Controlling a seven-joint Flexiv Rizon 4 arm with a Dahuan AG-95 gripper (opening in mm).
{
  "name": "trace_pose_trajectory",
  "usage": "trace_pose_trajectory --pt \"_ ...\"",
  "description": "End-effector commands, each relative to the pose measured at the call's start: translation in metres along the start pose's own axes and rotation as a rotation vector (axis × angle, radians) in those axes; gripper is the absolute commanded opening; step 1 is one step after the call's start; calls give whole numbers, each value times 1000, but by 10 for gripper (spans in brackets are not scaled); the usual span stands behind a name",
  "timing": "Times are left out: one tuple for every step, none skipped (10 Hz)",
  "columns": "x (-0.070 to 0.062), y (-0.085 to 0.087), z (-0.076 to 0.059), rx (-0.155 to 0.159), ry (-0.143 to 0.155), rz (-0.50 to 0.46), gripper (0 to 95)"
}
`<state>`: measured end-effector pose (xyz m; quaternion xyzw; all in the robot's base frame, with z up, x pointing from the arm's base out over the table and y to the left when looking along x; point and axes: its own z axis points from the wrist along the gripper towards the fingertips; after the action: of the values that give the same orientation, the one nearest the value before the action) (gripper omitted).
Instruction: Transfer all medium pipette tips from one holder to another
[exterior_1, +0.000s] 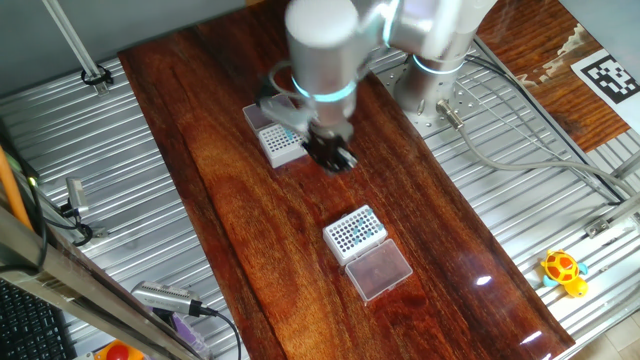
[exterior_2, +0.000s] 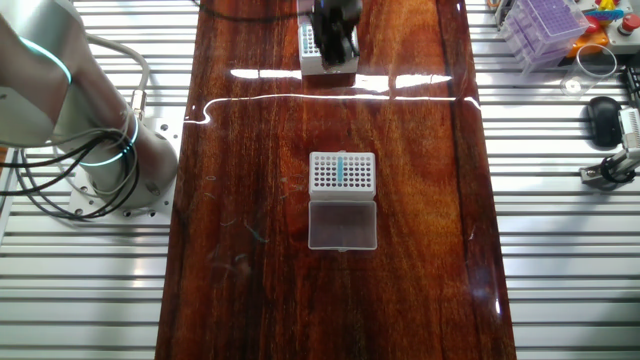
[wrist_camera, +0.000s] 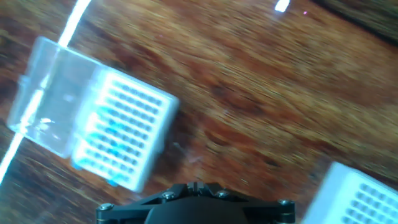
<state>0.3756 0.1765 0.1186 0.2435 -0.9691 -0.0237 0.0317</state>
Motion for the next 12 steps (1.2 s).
trace_pose_trajectory --pt "2 -2 -1 29 -3 9 0" --pt "2 -2 -1 27 -3 -15 0" --pt "2 -2 -1 16 -9 -28 0" --pt "1 0 0 5 -17 -26 0" --pt "-6 13 5 0 -26 -12 0" --pt "-15 30 9 -3 -29 14 0" --pt "-21 42 10 0 -28 33 0" --pt "-27 52 10 -1 -28 49 0" --pt "-33 63 10 -1 -31 65 190" --pt "-36 67 10 2 -35 70 190" --pt "-36 67 10 6 -34 67 0" --pt "-36 67 10 9 -31 59 0"
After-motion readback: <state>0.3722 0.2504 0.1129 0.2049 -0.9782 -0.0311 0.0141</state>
